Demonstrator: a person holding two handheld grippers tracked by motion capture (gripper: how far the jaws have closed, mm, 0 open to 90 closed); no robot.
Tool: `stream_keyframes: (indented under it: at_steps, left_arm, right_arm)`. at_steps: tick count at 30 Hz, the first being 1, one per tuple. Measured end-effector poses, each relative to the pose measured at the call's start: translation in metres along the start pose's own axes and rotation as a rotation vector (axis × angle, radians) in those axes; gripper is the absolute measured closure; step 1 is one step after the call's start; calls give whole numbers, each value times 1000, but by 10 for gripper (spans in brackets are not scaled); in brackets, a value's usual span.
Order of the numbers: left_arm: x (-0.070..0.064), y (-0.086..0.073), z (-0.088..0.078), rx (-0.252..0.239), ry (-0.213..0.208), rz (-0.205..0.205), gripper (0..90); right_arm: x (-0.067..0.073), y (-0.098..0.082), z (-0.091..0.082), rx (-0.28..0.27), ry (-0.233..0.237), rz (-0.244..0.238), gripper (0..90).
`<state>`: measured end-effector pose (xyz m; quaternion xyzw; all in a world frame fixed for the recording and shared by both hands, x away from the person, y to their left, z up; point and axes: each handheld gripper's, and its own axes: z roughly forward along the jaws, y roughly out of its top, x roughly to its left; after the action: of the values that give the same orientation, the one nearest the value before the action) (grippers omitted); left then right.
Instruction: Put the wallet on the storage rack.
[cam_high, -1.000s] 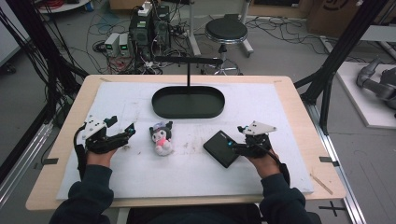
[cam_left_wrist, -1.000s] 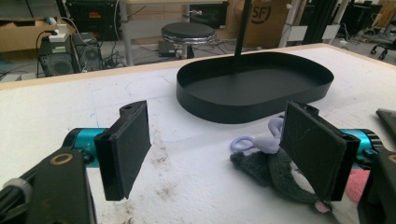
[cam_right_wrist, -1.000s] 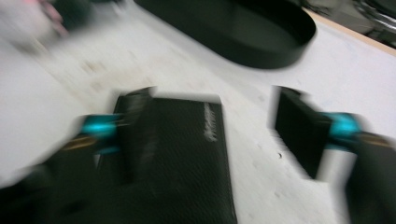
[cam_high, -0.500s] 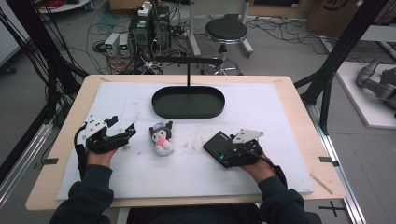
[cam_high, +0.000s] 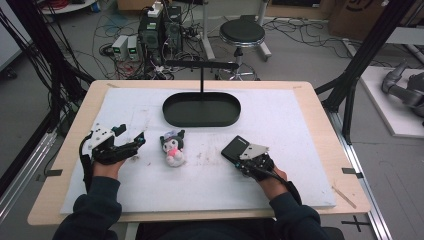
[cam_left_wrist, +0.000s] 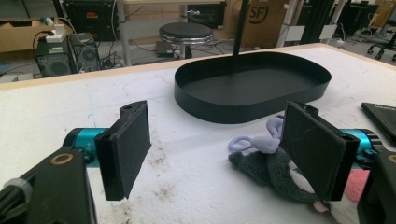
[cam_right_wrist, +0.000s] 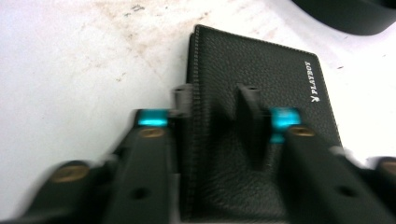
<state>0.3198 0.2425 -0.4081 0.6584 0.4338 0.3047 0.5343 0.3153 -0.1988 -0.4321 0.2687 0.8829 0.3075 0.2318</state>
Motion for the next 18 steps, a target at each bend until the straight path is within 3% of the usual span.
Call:
stream_keyframes:
  at_steps: [6, 7, 8, 10, 11, 12, 13, 16, 18]
  left_arm:
    - [0, 0, 0, -1, 0, 1, 241]
    - [0, 0, 0, -1, 2, 0, 241]
    - [0, 0, 0, -1, 1, 0, 241]
    - [0, 0, 0, 0, -1, 3, 241]
    - [0, 0, 0, 0, -1, 3, 241]
    - [0, 0, 0, -2, -1, 1, 241]
    - [0, 0, 0, -4, -3, 1, 241]
    - [-1, 1, 0, -5, -4, 5, 241]
    - [-1, 1, 0, -6, -2, 6, 241]
  right_arm:
    - [-3, 4, -7, -41, -27, 36, 867]
    - [-6, 5, -10, -60, -19, 64, 867]
    - [-14, 6, -16, -106, 4, 140, 869]
    - [-22, 6, -24, -157, 16, 209, 871]
    - [-22, 6, -24, -157, 16, 209, 871]
    - [-30, 6, -32, -199, 30, 267, 872]
    - [-30, 6, -32, -199, 30, 267, 872]
    - [-43, 3, -43, -264, 56, 356, 879]
    - [-47, 3, -47, -278, 57, 376, 881]
